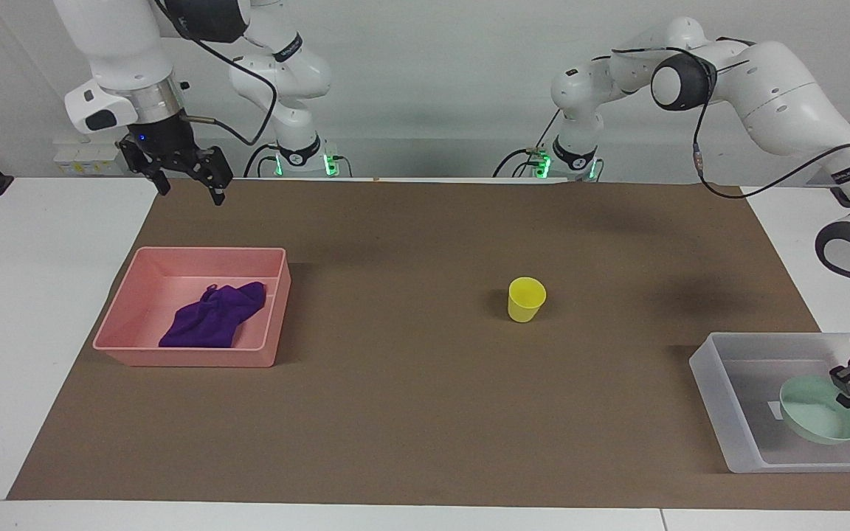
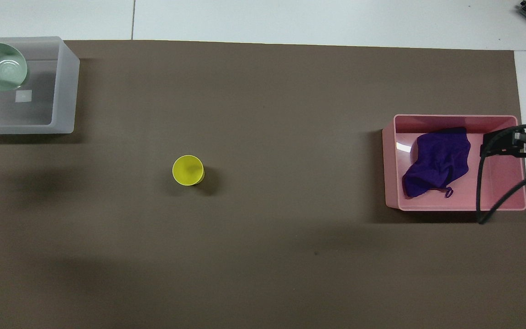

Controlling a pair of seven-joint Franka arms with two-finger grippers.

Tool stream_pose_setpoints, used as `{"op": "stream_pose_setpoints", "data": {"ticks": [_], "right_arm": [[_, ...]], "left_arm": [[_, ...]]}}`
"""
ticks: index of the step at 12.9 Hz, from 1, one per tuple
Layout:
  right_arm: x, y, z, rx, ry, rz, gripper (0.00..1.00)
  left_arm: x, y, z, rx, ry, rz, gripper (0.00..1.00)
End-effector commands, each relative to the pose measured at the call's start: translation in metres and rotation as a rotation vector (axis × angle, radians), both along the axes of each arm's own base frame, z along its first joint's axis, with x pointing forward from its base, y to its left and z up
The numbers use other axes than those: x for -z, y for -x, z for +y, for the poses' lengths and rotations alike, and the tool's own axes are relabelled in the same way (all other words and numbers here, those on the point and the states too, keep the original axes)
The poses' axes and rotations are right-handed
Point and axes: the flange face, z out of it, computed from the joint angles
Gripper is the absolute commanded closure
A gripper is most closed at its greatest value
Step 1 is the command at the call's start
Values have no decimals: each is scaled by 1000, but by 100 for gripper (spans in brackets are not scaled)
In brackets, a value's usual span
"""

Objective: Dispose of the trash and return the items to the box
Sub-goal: 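Release the green bowl in the clear box with the left gripper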

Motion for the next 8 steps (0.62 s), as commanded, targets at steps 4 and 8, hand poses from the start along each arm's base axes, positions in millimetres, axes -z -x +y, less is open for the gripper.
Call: {"op": "stream_pose_setpoints", "data": {"ticks": [4,8], "right_arm": [[-15,11,-30,-16,-62,14,0],[-12,16,-29,-46,-66,39,0]], "left_arm": [[1,-1,2,6,-24,-7,100],[2,-2,2,6,-27,-13,100]]}}
